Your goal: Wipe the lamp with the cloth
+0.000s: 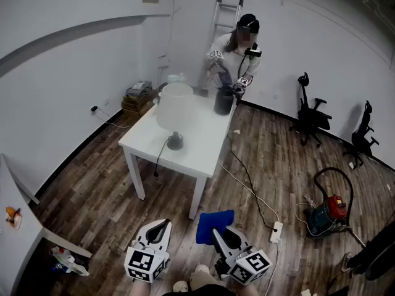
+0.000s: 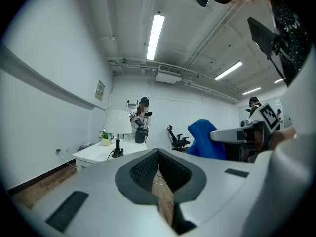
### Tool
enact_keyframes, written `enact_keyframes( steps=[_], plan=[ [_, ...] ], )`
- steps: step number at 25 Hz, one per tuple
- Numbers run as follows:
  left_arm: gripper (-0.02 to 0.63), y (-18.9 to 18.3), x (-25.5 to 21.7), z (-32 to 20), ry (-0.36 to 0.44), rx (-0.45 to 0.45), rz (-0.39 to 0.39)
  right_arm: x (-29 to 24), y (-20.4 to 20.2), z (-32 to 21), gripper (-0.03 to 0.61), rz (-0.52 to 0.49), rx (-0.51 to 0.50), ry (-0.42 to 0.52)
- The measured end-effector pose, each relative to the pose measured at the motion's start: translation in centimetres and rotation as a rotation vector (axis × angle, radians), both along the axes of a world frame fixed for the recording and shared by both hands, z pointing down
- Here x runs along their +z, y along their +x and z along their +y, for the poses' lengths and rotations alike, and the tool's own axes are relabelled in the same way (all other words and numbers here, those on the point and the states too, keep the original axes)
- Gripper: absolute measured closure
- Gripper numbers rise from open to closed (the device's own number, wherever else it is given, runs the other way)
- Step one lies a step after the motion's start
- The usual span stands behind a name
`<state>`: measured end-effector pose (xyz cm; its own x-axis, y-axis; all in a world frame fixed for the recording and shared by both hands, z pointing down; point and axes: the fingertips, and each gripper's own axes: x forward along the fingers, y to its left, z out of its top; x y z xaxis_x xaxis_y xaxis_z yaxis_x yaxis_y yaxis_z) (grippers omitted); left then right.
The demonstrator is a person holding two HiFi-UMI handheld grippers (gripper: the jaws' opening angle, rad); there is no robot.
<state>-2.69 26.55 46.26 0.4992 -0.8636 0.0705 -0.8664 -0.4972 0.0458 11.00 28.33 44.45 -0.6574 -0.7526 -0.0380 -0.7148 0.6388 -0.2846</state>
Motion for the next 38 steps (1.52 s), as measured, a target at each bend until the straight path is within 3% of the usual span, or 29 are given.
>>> enact_keyframes(
  steps=[12, 26, 30, 38],
  plan=[
    [0.601, -1.3, 2.7, -4.1, -0.048, -0.028, 0.015, 1.7, -1.9, -4.3, 0.503, 0.008, -0.046, -0.042],
    [0.601, -2.1, 0.8, -20.2, -0.017, -0.046, -0.012, -0.3, -3.4, -21.3, 0.503, -0.012, -0.094, 0.026],
    [0.601, -2.0, 1.1, -24.3, -0.025, -0.05, -0.036, -1.3, -4.9, -24.0, 0.503, 0.003, -0.196, 0.081],
    [0.601, -2.5, 1.1, -29.5, -0.013, -0.071, -0.039, -0.7, -4.8, -29.7, 0.503, -0.017, -0.19, 0.089]
  ],
)
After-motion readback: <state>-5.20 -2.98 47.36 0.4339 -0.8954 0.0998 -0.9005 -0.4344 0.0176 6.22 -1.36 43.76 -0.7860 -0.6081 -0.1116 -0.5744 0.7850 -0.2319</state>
